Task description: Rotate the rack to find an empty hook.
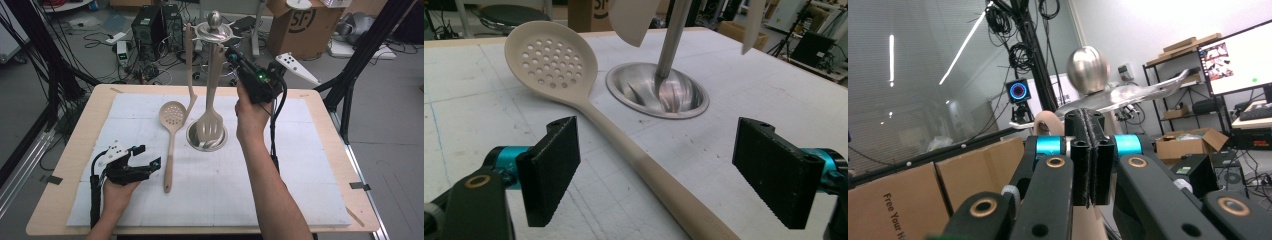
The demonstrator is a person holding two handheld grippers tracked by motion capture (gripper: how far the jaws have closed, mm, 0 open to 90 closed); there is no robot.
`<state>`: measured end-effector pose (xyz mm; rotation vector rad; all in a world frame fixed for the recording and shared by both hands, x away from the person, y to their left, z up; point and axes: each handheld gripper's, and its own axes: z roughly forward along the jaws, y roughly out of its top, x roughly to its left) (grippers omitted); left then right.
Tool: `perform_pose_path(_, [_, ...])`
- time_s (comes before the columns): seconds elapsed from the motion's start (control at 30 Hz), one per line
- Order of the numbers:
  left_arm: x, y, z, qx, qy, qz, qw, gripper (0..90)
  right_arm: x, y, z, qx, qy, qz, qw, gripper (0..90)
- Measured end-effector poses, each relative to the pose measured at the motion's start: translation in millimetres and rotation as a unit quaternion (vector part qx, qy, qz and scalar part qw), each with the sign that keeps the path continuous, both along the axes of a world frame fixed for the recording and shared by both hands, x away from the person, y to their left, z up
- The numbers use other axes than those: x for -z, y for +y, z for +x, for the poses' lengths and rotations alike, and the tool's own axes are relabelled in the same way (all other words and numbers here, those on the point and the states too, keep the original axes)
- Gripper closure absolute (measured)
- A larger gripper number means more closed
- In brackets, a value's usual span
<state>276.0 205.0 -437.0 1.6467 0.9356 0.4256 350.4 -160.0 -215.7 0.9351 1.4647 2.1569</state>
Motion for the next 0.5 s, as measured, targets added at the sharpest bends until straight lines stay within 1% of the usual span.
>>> perform_pose_path(0.07, [0.0, 0.0, 0.1, 0.001, -0.001, 0.002, 1.0000, 19.6, 0.1, 3.8, -0.9, -0.002, -0.005, 0.000, 1.0000, 90.0])
perform_pose_path(0.27, [-0.2, 0.1, -0.1, 0.000, 0.000, 0.000, 1.0000, 19.6, -1.5, 14.3, -0.9, -0.016, -0.005, -0.006, 0.9998, 90.0])
perform_pose_path(0.3, [-0.3, 0.0, -0.2, 0.000, -0.001, -0.003, 1.0000, 19.6, -1.9, 16.6, -0.9, -0.015, -0.006, -0.008, 0.9998, 90.0])
perform_pose_path(0.33, [-0.4, 0.3, -0.1, -0.001, -0.003, -0.001, 1.0000, 19.6, -2.2, 18.3, -0.8, -0.017, -0.006, -0.010, 0.9998, 90.0])
perform_pose_path(0.5, [-0.5, 0.6, 0.0, 0.001, -0.002, -0.003, 1.0000, 19.6, -2.3, 23.0, 0.2, -0.020, 0.000, -0.007, 0.9998, 90.0])
